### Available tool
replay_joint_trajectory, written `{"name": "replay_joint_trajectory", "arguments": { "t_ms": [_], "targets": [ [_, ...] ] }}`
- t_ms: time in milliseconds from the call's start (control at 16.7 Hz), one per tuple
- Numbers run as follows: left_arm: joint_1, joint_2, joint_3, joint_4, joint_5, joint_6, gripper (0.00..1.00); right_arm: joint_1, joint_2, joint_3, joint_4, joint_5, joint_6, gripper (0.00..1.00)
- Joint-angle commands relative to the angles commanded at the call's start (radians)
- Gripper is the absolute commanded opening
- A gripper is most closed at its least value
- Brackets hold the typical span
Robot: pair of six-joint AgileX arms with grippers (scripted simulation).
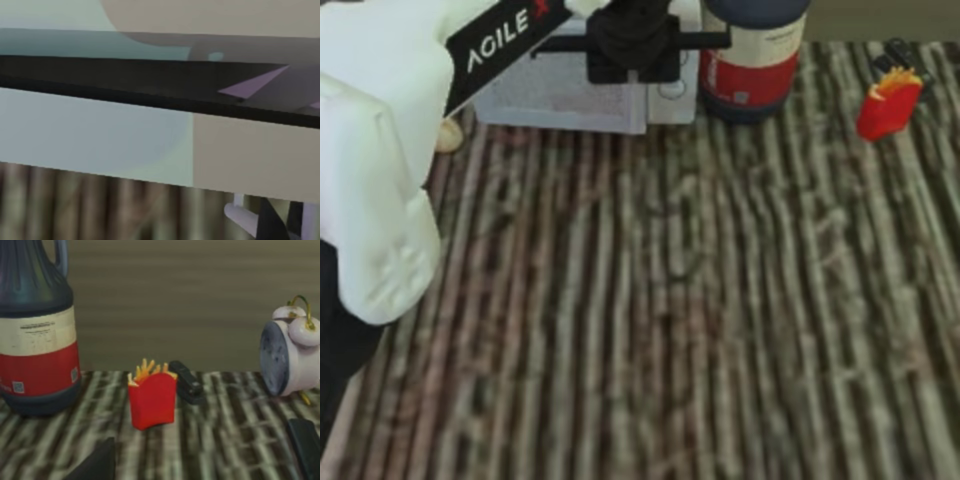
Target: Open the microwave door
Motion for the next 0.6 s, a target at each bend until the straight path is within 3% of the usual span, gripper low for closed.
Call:
{"name": "replay_joint_trajectory", "arguments": {
  "t_ms": [600],
  "targets": [
    [0.000,0.000,0.000,0.000,0.000,0.000,0.00,0.000,0.000,0.000,0.000,0.000,0.000,1.00]
  ]
}}
